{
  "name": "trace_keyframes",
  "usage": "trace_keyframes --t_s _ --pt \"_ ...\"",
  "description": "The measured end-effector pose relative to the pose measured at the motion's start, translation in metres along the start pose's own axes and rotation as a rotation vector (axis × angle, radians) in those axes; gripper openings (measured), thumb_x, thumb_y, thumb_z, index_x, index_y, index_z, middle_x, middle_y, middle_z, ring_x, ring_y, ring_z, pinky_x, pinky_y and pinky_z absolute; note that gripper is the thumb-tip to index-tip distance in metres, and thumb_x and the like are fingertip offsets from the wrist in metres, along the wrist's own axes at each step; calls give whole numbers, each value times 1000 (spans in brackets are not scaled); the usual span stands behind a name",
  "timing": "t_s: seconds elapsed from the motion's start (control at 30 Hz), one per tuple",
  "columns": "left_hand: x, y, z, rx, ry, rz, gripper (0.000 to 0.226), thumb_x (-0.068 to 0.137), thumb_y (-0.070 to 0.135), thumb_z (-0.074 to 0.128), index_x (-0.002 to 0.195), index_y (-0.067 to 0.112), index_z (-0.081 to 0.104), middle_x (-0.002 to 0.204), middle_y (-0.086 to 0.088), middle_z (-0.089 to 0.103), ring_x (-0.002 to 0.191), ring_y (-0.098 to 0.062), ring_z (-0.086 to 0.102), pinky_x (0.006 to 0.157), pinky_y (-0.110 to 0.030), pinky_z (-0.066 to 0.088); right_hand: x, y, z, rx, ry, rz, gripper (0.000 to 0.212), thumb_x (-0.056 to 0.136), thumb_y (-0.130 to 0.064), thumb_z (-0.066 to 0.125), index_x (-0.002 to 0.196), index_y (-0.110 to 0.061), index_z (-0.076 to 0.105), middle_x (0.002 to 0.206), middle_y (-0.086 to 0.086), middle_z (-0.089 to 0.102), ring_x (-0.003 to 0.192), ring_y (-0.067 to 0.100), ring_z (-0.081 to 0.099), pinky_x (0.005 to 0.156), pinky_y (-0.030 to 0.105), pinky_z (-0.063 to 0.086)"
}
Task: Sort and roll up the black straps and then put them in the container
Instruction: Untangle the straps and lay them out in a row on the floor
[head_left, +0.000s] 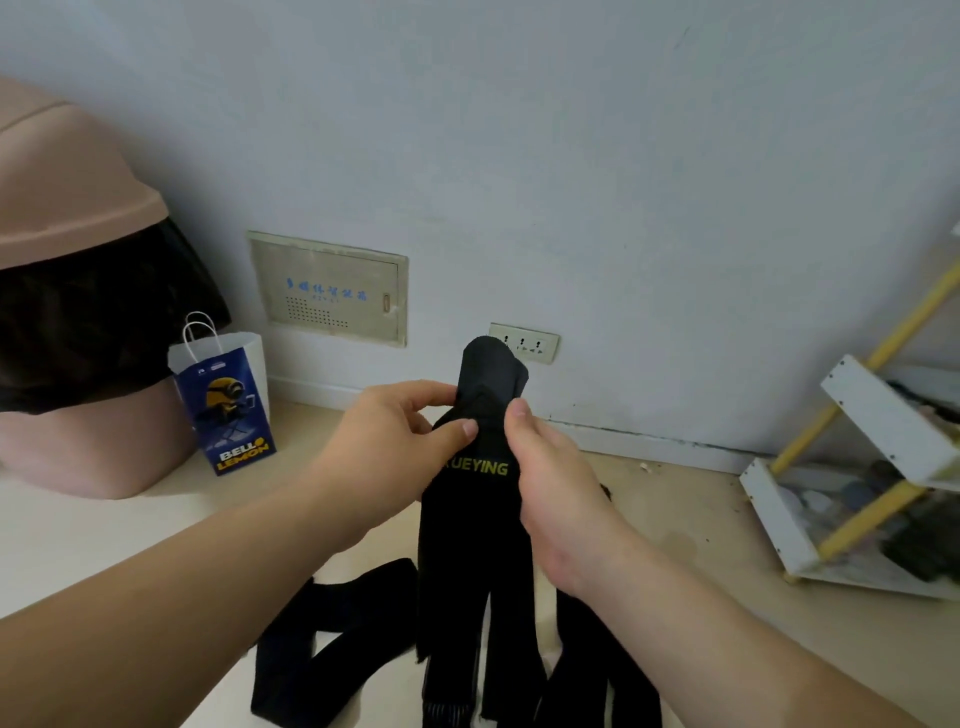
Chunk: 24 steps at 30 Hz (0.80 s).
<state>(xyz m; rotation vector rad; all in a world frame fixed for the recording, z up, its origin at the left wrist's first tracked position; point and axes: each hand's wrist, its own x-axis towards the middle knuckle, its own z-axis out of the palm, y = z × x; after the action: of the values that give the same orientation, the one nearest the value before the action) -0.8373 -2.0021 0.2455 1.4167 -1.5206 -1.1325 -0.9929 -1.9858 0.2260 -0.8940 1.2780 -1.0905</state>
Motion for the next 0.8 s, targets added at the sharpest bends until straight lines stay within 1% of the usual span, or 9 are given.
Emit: trace_keyframes --t_s 0.07,0.17,0.27,0.33,0.4,0.53,0.63,0.7,0.8 --pt "3 -4 2 92 -9 47 19 99 30 72 92 48 72 84 -21 74 78 -36 73 74 -49 65 0 0 -4 -39 2 -37 43 113 -48 40 120 -26 75 112 2 82 104 20 79 89 40 63" --pt "6 -12 3 128 -78 99 22 104 29 65 92 45 76 90 -25 72 79 -41 70 79 -53 62 2 4 -7 -164 28 -121 40 115 -42 39 109 -26 75 106 -4 80 105 12 75 95 35 59" --pt "10 -18 1 204 -129 159 18 107 27 58 109 31 75 82 -22 69 65 -25 58 73 -45 58 2 7 -9 -239 64 -166 40 115 -38 40 90 -25 69 89 -4 73 89 12 67 88 34 54" --pt "15 -22 1 278 -105 200 17 107 29 57 106 24 73 82 -10 70 71 -22 62 76 -36 57 3 7 -10 -225 61 -154 39 114 -40 41 94 -26 71 98 4 75 98 19 70 100 44 54" --pt "15 -21 3 374 -53 243 13 105 34 58 99 28 68 90 -2 64 82 -16 61 76 -30 49 2 5 -9 -185 48 -133 37 111 -46 42 103 -29 74 108 4 78 112 25 72 109 54 52" --pt "11 -18 11 347 -41 301 15 103 30 62 91 21 60 80 -1 63 78 -20 58 73 -37 48 1 3 -10 -182 59 -148 35 105 -59 50 109 -33 73 106 -10 79 110 12 72 105 45 55" --pt "6 -16 14 348 -6 353 13 102 29 63 93 20 61 73 0 62 72 -21 56 68 -36 46 3 4 -10 -166 45 -162 26 108 -51 53 112 -34 73 106 -9 80 107 14 75 103 49 58" --pt "3 -13 17 347 -3 357 10 104 29 61 98 20 61 71 2 61 68 -19 56 61 -33 43 3 4 -10 -161 59 -166 25 110 -47 50 112 -35 72 105 -8 80 106 15 75 101 50 59" --pt "-2 -11 25 269 -59 255 13 108 33 54 116 23 57 83 6 65 71 -8 60 63 -26 45 2 0 -8 -186 85 -199 26 110 -45 49 108 -32 72 103 -6 80 103 15 75 99 49 60"
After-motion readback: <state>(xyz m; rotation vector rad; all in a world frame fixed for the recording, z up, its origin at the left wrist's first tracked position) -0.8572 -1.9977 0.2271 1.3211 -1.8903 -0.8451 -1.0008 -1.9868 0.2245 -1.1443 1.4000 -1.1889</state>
